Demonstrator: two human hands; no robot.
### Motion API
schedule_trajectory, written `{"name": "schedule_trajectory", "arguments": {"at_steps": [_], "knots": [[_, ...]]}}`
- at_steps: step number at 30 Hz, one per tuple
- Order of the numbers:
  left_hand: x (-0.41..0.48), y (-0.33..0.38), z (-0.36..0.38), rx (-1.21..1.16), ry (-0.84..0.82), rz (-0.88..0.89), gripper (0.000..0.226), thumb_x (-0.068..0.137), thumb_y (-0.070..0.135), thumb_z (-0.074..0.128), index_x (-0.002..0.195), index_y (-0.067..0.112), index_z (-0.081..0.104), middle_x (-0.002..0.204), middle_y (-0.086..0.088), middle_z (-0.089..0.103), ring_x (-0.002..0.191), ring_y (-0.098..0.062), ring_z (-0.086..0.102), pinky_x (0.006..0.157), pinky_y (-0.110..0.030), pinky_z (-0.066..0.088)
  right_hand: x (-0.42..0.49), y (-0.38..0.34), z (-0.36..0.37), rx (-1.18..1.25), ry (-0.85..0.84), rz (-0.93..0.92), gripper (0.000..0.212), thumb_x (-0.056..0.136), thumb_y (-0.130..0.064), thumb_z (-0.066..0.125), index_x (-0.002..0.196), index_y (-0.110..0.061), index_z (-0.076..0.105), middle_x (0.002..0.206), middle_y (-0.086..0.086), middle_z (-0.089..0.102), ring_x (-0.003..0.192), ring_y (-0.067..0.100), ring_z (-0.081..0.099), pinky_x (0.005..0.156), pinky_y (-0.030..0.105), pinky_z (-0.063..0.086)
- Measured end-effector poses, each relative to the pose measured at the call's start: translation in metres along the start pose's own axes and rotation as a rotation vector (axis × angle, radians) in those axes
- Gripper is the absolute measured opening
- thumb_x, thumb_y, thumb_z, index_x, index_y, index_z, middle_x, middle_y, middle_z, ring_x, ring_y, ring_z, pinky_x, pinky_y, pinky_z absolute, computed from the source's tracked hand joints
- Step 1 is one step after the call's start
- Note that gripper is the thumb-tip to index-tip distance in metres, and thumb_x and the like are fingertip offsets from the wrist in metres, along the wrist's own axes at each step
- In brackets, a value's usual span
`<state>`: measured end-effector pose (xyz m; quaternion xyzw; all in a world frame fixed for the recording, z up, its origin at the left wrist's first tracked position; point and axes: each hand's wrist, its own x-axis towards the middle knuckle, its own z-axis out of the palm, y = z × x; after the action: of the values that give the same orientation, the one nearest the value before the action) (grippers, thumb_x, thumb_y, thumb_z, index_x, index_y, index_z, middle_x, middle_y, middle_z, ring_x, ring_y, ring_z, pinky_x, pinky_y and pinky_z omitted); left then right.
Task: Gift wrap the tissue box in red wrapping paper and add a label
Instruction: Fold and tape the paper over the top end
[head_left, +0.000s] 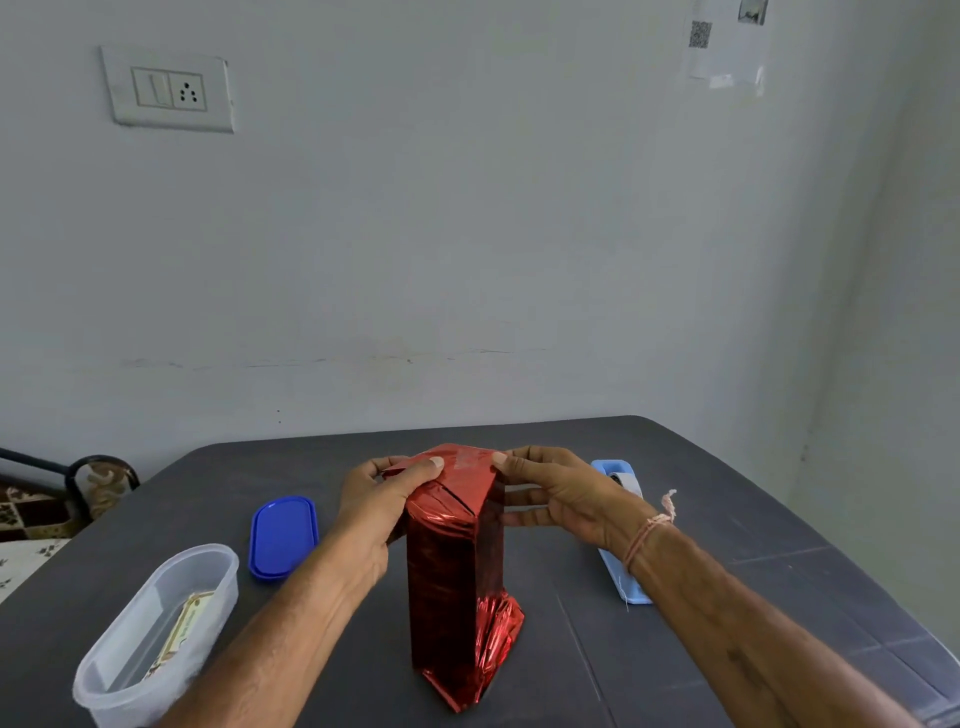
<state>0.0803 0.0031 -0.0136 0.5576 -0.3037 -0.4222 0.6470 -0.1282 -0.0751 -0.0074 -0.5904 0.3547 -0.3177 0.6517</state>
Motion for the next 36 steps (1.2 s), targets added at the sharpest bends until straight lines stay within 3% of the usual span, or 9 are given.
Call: {"name": "schedule_trajectory", "arguments": {"at_steps": [4,8,12,15,20,24,27,32,36], "knots": [[-0.001,-0.005,0.001,-0.034,0.013,0.014,0.053,0.072,0.018,0.092,0.116,0.007,0.066,0.106,-0.016,0.075,0.077,-0.024,0.073,0.059,-0.031,0.056,-0.004,0.01,-0.005,0.052,0.027,-0.025,0.054,0.09,-0.033,0.077,0.127,0.002,0.061,0.122,0.019,0.073,0.114,0.034,0.071,0.091,0.045,0.06],[-0.004,-0.007,0.001,-0.048,0.016,0.021,0.053,0.073,0.017,0.091,0.117,0.007,0.065,0.106,-0.015,0.074,0.075,-0.023,0.073,0.057,-0.03,0.056,-0.017,0.022,-0.023,0.064,0.177,-0.045,0.048,0.088,-0.034,0.078,0.12,-0.001,0.066,0.118,0.016,0.073,0.108,0.028,0.073,0.081,0.035,0.062],[-0.003,-0.007,0.001,-0.06,0.022,0.025,0.054,0.073,0.017,0.091,0.119,0.006,0.065,0.106,-0.015,0.074,0.07,-0.019,0.072,0.052,-0.027,0.055,-0.033,0.032,-0.055,-0.257,0.542,-0.138,0.027,0.091,-0.032,0.077,0.107,-0.011,0.072,0.1,0.002,0.072,0.081,0.012,0.066,0.06,0.023,0.055],[-0.001,-0.008,0.001,-0.064,0.02,0.027,0.056,0.073,0.018,0.091,0.121,0.006,0.065,0.107,-0.015,0.075,0.068,-0.017,0.071,0.052,-0.026,0.055,-0.038,0.048,-0.089,-0.471,0.832,-0.028,0.024,0.09,-0.039,0.075,0.101,-0.019,0.07,0.105,0.0,0.071,0.089,0.015,0.065,0.073,0.035,0.06],[0.001,-0.01,0.0,-0.067,0.013,0.031,0.057,0.073,0.018,0.09,0.122,0.005,0.065,0.11,-0.016,0.074,0.07,-0.018,0.071,0.053,-0.028,0.054,-0.05,0.065,-0.108,-0.234,0.718,0.258,0.031,0.095,-0.029,0.072,0.106,-0.002,0.062,0.121,0.016,0.061,0.111,0.032,0.061,0.083,0.045,0.063],[0.002,-0.011,0.0,-0.062,0.005,0.033,0.058,0.072,0.019,0.091,0.122,0.006,0.065,0.11,-0.015,0.074,0.073,-0.02,0.072,0.051,-0.027,0.054,-0.049,0.063,-0.114,-0.138,0.717,0.274,0.032,0.095,-0.02,0.072,0.113,0.003,0.06,0.124,0.019,0.06,0.107,0.033,0.064,0.064,0.037,0.064],[0.002,-0.01,0.001,-0.061,0.002,0.035,0.058,0.072,0.019,0.091,0.122,0.006,0.065,0.108,-0.014,0.074,0.073,-0.02,0.072,0.053,-0.028,0.054,-0.05,0.054,-0.116,-0.081,0.695,0.311,0.035,0.095,-0.013,0.072,0.121,0.005,0.058,0.114,0.019,0.059,0.092,0.032,0.064,0.053,0.04,0.063],[0.002,-0.011,0.001,-0.06,0.003,0.035,0.059,0.072,0.019,0.091,0.122,0.006,0.065,0.109,-0.015,0.074,0.073,-0.02,0.071,0.055,-0.029,0.054,-0.053,0.046,-0.117,-0.007,0.663,0.341,0.023,0.095,-0.008,0.071,0.111,0.002,0.058,0.104,0.017,0.054,0.087,0.035,0.062,0.071,0.061,0.059],[0.003,-0.01,0.0,-0.062,0.003,0.03,0.061,0.071,0.019,0.091,0.124,0.006,0.064,0.111,-0.016,0.073,0.074,-0.021,0.072,0.054,-0.029,0.055,-0.05,0.048,-0.118,0.067,0.664,0.309,0.03,0.094,-0.009,0.072,0.121,0.0,0.063,0.12,0.019,0.055,0.096,0.038,0.062,0.076,0.065,0.058]]}}
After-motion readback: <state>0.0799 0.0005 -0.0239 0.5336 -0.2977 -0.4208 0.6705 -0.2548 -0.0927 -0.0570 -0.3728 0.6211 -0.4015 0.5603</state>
